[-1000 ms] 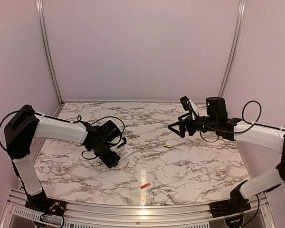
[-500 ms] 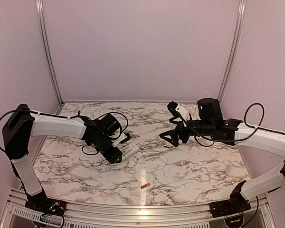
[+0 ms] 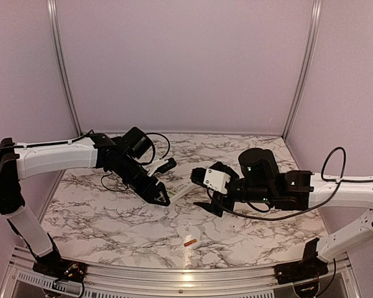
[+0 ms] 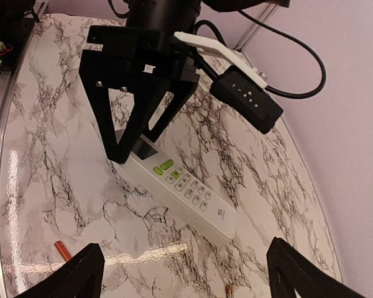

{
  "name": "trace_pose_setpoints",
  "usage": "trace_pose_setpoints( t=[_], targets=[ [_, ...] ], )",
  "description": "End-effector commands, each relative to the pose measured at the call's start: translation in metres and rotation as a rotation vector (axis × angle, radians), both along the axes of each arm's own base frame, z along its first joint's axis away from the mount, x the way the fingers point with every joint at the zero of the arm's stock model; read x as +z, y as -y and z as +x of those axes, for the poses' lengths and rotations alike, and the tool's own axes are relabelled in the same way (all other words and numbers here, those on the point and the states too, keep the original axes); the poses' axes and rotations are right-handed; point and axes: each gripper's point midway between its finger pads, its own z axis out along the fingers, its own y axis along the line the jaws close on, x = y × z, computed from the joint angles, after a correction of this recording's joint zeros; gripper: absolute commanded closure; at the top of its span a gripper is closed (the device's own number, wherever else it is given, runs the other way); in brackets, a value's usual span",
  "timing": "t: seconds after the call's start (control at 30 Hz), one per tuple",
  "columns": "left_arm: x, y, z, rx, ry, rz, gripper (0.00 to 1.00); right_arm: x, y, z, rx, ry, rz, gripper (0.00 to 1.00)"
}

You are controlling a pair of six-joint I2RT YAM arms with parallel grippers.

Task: Load the batteries into the remote control
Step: Pick up the remote control from the center of the board, then pass from the left arm to the right

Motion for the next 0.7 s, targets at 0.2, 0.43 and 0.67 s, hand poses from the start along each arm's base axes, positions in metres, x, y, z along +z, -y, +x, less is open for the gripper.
trace_pose_setpoints(
  t=[0.2,0.43,0.67],
  targets=[
    [0.038,0.006,-0.038,-0.030,-0.209,-0.135,0.65,-0.024,-0.021,-0.028,0.053,0.181,-0.260,0.24],
    [0.031,0.005,-0.050,-0.023,-0.263,-0.122,0.68,-0.032,-0.032,-0.033,0.082,0.230,-0.327,0.26],
    [0.024,0.008,-0.058,-0.035,-0.295,-0.105,0.69,-0.045,-0.047,-0.033,0.098,0.247,-0.399,0.34]
  ],
)
